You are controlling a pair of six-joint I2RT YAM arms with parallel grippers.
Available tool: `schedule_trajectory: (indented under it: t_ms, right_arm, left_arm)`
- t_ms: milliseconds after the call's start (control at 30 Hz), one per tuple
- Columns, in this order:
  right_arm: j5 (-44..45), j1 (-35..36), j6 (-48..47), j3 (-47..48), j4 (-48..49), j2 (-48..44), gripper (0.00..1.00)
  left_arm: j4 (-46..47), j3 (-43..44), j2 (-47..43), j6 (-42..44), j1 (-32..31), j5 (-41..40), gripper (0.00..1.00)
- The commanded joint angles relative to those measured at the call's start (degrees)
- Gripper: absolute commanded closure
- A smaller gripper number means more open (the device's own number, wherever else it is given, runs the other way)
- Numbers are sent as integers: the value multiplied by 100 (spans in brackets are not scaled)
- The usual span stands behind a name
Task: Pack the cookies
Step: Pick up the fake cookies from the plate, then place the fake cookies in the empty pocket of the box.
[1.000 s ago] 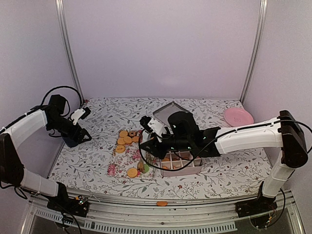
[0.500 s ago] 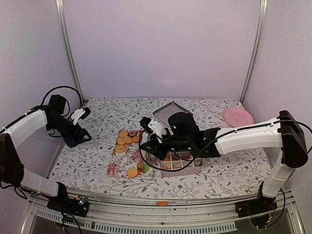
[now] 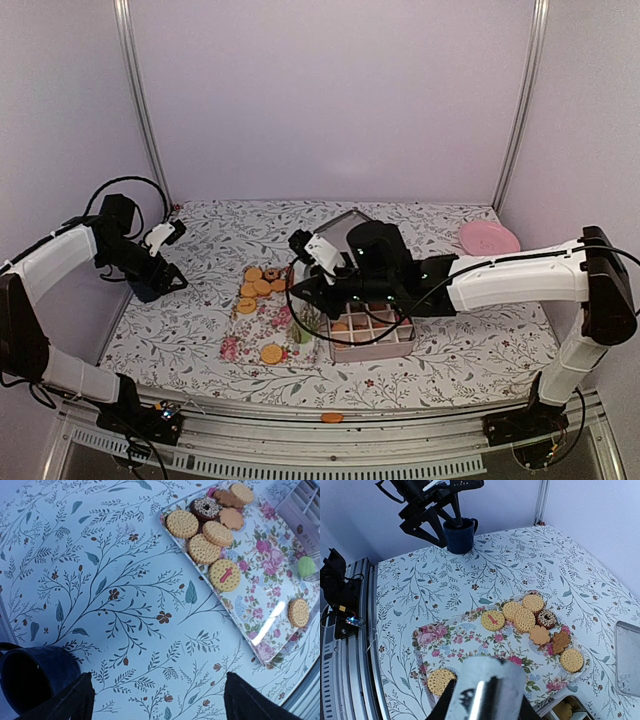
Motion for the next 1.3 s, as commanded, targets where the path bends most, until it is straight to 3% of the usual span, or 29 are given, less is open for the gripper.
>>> schedule_trajectory:
  t_ms: [0, 633, 1267]
  right_arm:
    - [322, 8, -220, 228, 11, -692, 95]
    - [1317, -408, 245, -1534, -1123, -2977, 94]
    - [1448, -437, 563, -1879, -1505, -3395, 88]
  left_arm:
    - [14, -16, -61, 73, -4, -13, 10]
    - [76, -11, 50, 55, -12, 80, 10]
    - [76, 13, 83, 39, -28, 53, 10]
